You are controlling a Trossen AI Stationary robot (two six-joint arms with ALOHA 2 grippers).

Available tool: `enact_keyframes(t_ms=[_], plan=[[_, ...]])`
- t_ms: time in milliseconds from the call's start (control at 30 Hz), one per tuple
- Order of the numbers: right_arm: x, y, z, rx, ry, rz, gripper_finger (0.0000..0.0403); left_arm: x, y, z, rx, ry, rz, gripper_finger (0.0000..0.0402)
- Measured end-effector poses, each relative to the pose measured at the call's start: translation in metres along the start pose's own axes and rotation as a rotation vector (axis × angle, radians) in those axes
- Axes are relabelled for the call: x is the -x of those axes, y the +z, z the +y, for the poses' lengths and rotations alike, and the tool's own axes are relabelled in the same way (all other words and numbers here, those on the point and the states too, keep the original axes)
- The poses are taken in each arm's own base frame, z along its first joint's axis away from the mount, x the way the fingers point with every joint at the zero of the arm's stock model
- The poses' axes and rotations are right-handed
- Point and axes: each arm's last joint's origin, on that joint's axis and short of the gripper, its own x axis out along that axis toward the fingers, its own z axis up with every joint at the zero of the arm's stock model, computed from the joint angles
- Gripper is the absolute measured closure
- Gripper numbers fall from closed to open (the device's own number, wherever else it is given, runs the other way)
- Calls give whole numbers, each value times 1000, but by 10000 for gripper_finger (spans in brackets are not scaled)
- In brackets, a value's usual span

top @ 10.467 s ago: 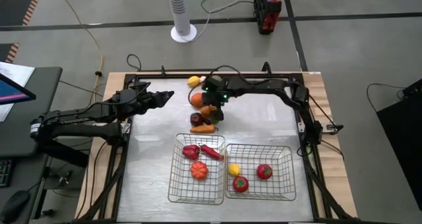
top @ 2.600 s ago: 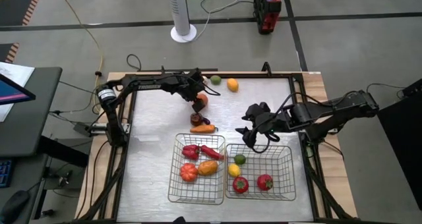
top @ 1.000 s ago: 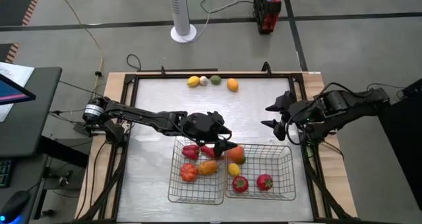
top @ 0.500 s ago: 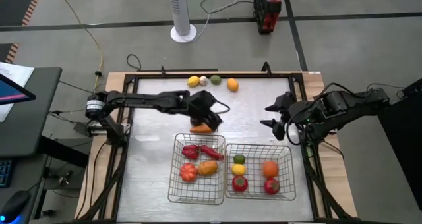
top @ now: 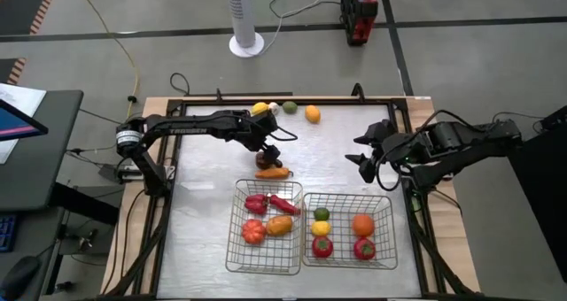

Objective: Sort produce into baskets
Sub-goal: Put the red apple into the right wire basket

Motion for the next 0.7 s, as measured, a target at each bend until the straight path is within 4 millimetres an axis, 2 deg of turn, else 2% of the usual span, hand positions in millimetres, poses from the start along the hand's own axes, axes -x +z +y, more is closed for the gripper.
enact_keyframes(t_ms=[167, 700], plan=[[-5, 1, 4, 8, 0, 1, 92, -13, -6, 4, -45, -5, -17, 32], [-8, 1, 17, 44, 73, -7, 92, -40, -33, 15, -63, 51, 3, 31]])
